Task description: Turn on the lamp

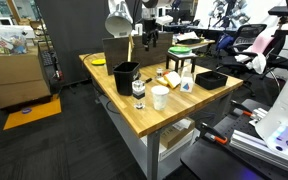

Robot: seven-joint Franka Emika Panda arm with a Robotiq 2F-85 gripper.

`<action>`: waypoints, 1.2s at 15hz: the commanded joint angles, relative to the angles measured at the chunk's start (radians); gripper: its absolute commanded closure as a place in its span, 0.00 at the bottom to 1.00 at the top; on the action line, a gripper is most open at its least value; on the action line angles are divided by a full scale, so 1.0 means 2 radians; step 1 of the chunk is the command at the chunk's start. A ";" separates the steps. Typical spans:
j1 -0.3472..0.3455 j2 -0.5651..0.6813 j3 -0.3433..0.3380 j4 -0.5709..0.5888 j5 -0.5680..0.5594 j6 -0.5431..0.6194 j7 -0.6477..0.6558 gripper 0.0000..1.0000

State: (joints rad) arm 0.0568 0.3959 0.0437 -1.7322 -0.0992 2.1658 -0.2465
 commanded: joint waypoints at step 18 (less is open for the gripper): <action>0.002 0.227 -0.015 0.225 -0.029 -0.059 0.031 0.02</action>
State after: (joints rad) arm 0.0609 0.8069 0.0107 -1.3580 -0.1524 2.1128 -0.1746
